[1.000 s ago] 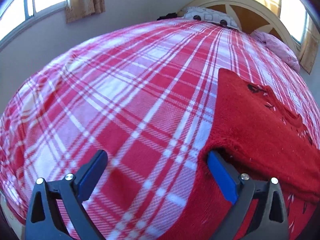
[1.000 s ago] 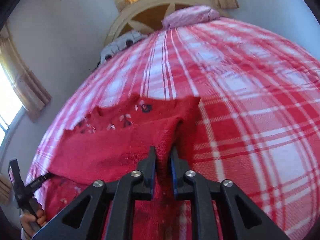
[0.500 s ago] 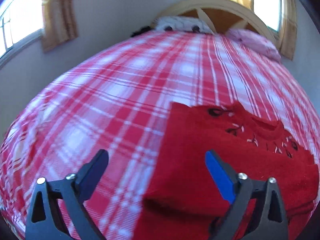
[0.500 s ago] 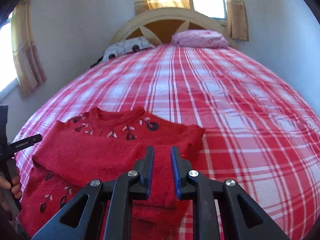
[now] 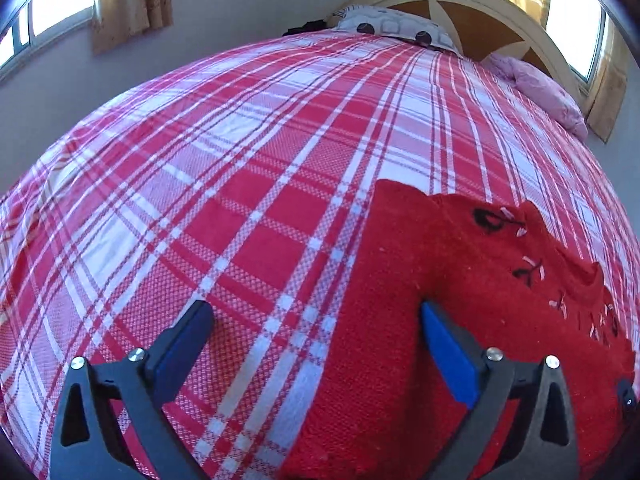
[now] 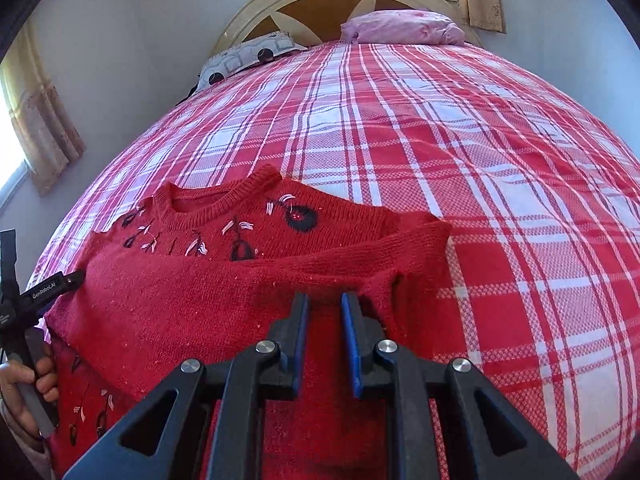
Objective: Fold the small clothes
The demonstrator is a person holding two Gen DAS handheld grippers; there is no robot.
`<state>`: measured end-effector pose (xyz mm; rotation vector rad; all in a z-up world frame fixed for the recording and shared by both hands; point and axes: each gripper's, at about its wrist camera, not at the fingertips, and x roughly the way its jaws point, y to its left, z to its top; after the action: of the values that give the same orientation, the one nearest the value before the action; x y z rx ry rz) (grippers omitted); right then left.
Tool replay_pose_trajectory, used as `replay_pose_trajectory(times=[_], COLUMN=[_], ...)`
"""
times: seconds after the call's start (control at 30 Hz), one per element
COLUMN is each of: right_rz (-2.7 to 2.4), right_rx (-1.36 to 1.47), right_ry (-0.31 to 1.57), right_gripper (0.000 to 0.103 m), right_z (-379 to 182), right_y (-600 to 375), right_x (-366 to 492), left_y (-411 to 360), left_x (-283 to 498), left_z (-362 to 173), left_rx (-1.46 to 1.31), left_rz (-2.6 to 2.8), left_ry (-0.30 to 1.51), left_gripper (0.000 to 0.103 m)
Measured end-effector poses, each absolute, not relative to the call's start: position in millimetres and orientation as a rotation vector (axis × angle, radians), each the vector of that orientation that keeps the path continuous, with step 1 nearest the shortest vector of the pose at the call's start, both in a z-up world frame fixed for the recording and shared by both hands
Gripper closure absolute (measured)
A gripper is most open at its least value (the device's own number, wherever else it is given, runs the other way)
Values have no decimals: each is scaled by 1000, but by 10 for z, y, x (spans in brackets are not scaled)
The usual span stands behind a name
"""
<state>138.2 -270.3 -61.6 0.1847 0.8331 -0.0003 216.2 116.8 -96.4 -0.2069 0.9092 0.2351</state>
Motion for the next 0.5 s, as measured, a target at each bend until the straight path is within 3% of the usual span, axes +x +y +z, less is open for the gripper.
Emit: replay_pose_trajectory(times=[0.2, 0.37, 0.5], right_rz=[65, 70, 19], right_rx=[297, 186, 128], right_ry=[639, 753, 791], right_gripper=[85, 85, 85], right_z=[-152, -295, -538], right_y=[-2795, -2545, -2464], right_x=[899, 739, 729], left_y=[1129, 949, 853], left_x=[1946, 1594, 1595], left_z=[-757, -631, -846], left_rx=[-156, -27, 51], left_rz=[206, 182, 183], left_ry=[886, 849, 885], left_gripper=[0, 0, 0])
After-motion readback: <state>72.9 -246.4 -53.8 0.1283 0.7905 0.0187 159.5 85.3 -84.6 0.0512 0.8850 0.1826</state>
